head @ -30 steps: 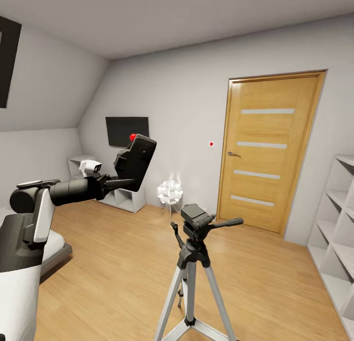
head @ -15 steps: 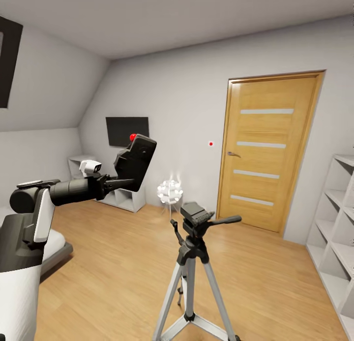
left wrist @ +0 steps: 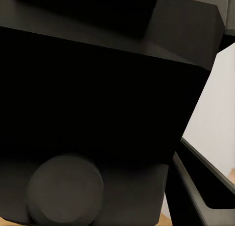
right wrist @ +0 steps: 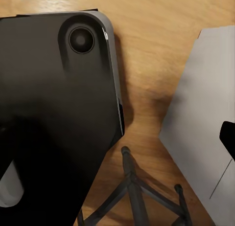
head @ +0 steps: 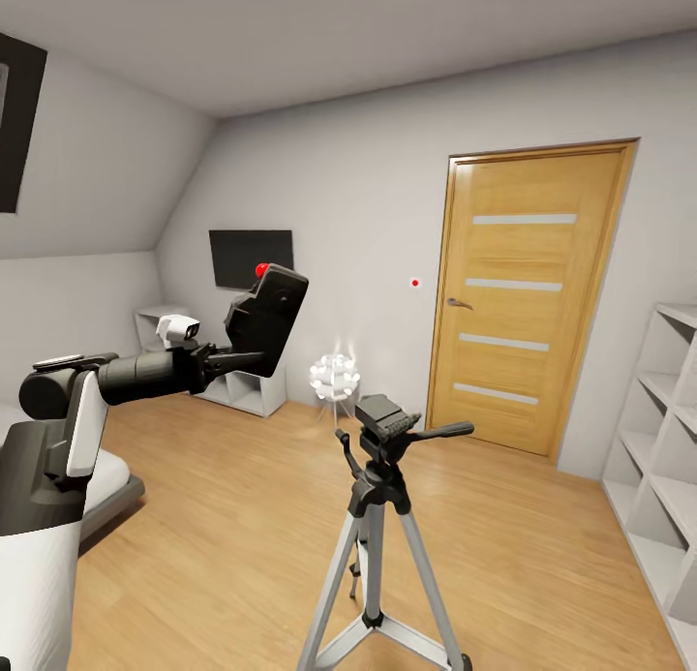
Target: Attach the digital camera to the camera tripod in the bedroom.
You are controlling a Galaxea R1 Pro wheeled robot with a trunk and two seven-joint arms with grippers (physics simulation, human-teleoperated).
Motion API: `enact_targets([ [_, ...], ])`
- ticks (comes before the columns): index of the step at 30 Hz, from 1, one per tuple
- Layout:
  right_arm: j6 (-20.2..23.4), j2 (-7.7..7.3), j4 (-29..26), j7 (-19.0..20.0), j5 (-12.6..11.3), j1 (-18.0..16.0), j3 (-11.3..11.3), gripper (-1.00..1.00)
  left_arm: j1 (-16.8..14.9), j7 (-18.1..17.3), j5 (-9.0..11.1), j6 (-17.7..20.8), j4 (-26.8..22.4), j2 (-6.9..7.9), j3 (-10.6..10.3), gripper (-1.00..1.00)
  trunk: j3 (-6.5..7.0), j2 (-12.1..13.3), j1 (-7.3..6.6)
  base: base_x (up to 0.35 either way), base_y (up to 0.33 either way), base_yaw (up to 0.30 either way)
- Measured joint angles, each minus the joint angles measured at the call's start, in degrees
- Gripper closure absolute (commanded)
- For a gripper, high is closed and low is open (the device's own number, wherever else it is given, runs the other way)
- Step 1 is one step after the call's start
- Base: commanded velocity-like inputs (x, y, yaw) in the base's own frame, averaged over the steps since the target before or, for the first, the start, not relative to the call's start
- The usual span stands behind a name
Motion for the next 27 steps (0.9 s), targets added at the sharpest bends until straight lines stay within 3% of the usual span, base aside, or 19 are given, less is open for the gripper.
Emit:
enact_targets([
  [15,0.00,0.00,-0.01,0.00,-0.03,0.02,0.00,-1.00,-0.01,0.00,0.00,0.00,0.01,-0.01,-0.01,1.00,0.00,0.00,0.00,-0.001,0.000,-0.162],
  [27,0.00,0.00,0.00,0.00,0.03,0.00,0.00,-1.00,0.00,0.00,0.00,0.00,0.00,0.00,0.01,1.00,0.00,0.00,0.00,0.000,0.000,-0.033],
])
